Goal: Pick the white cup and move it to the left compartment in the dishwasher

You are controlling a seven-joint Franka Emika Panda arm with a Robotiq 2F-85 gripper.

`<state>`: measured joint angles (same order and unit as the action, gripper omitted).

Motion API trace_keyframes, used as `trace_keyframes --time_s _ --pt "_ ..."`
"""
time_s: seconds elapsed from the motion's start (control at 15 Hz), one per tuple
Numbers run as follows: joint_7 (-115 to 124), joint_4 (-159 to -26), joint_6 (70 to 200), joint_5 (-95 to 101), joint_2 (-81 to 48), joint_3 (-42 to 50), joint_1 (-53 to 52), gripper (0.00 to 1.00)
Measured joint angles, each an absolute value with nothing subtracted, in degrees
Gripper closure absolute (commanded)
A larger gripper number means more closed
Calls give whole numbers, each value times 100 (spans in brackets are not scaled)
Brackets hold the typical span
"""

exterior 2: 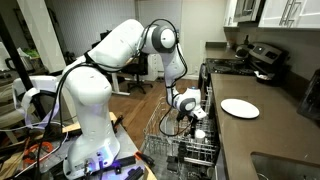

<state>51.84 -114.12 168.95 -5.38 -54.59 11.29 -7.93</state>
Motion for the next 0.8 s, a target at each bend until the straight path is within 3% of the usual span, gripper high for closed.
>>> trace_keyframes --time_s 0.07,0.2,0.4,0.47,0.53,0.6,0.8 --pt "5177 -11403 16895 -542 -5460 1122 -793 31" --pt "5173 -11380 16892 -551 -5460 1106 -793 22" --pt "5172 -11329 16884 -556 -5459 1094 -795 17" --pt "5172 -11315 16884 -557 -5459 1092 -796 21" --pt "5172 -11304 16884 -557 -5459 1089 -796 20" --pt "5172 -11293 16884 -558 -5459 1084 -796 28" --pt "5172 -11270 16884 -562 -5459 1052 -796 36"
